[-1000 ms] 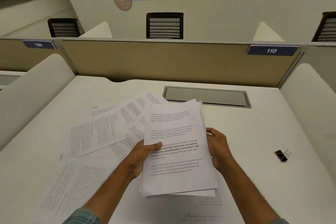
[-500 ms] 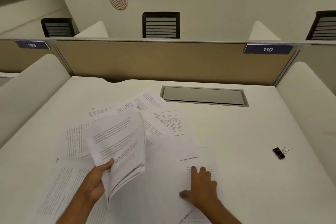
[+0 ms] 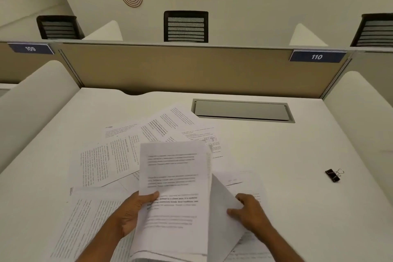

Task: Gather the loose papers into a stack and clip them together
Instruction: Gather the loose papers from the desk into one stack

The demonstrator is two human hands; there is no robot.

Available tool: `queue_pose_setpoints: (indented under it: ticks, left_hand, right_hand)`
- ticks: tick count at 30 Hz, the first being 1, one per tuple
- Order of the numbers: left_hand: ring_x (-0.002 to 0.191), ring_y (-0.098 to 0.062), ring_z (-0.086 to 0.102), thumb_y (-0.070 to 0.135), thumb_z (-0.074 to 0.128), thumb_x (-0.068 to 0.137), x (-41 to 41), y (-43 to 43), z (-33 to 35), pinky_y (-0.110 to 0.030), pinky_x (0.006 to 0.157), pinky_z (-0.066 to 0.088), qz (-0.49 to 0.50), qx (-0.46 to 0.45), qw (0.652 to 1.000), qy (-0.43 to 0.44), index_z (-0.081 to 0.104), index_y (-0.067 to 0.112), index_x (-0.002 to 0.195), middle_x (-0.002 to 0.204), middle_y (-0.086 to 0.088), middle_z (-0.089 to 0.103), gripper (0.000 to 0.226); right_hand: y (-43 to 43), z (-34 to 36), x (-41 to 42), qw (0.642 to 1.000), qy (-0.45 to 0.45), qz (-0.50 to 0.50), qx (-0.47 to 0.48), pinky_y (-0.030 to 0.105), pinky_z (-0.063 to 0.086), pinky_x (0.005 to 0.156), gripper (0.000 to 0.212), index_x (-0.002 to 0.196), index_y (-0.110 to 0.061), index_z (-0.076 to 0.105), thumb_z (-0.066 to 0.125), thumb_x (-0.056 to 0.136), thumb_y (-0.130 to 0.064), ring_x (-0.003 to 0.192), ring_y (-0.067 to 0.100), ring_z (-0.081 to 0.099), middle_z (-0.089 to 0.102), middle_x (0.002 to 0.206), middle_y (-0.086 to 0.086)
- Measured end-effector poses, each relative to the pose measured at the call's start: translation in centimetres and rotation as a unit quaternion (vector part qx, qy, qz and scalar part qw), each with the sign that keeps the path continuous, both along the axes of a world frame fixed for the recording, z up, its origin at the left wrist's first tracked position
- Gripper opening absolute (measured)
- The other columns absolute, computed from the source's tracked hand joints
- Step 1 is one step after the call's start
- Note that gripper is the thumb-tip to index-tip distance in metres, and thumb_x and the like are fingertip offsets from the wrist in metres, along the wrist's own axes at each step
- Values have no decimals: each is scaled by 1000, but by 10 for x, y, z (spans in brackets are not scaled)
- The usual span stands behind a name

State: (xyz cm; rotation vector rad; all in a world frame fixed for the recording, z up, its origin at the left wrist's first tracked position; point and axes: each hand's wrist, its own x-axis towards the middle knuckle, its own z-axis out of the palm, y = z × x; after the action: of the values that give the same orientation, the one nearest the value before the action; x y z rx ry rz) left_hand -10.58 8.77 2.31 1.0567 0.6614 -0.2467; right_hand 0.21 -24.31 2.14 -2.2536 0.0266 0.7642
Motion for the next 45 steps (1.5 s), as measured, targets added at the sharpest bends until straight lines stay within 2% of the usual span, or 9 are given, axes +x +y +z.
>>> queue_pose_setpoints:
  ticks: [5,13,18,21,25,28,33,39,45]
  left_hand:
    - [116,-33,73,19,69,94,9,-23,13,-50,104,54,-75,65,995,-8,66,12,131,126,-16,75,37]
    - [109,-36,75,32,68,97,32,-58,29,-56,97,59,-141,142,979,-37,69,15,128,119,-15,78,36]
    - [103,-33,78,28,76,89,39,-68,22,-55,96,60,-102,185,977,-39,69,12,127,113,-11,81,42]
    - [100,-29,78,19,77,89,35,-64,11,-49,91,63,-42,214,975,-37,67,14,131,114,-10,81,43]
    - [109,-20,73,12,76,90,24,-57,1,-34,88,62,-1,248,967,-54,57,23,140,124,-1,74,55]
    - [112,-16,69,7,74,91,17,-55,-7,-27,85,60,7,269,962,-53,48,24,148,129,0,69,66]
    - [105,-27,70,1,71,92,14,-53,-17,-45,96,57,16,257,966,10,55,11,143,129,-12,70,54]
    - [110,-42,72,2,69,94,10,-42,-16,-62,99,55,35,135,990,38,60,11,138,125,-17,74,46]
    - [131,-39,59,0,65,91,-4,-28,-15,-57,122,33,105,-47,993,16,61,5,139,138,-20,67,48]
  right_hand:
    - [-27,30,26,983,11,-21,181,32,58,68,6,92,-7,78,76,87,-10,76,19,75,79,96,19]
    - [-26,75,65,975,-3,18,223,31,59,65,12,95,-2,79,69,90,-6,81,28,78,81,90,14]
    - [-15,75,63,938,5,-162,306,31,60,65,28,95,-3,74,70,94,-30,72,24,71,77,82,8]
    - [-24,52,40,957,-67,-228,169,43,62,79,34,109,-11,70,73,91,-39,85,25,74,78,103,14]
    - [-43,16,-1,987,-44,-111,-105,49,47,103,85,152,-18,33,76,85,-47,135,33,46,44,145,17]
    - [-37,3,-24,973,-8,-36,-229,56,43,103,109,157,-21,10,78,78,-55,139,32,33,29,148,13]
    - [-31,-5,-31,970,-26,-56,-237,50,51,99,122,159,-21,4,85,73,-49,136,30,33,28,143,12]
    - [-41,-10,-40,982,-45,-151,-105,43,54,96,93,156,-15,24,79,82,-20,120,33,62,57,136,13]
    - [-103,5,-36,956,-88,-274,52,51,60,86,14,98,-9,75,71,87,-2,82,29,71,79,94,16]
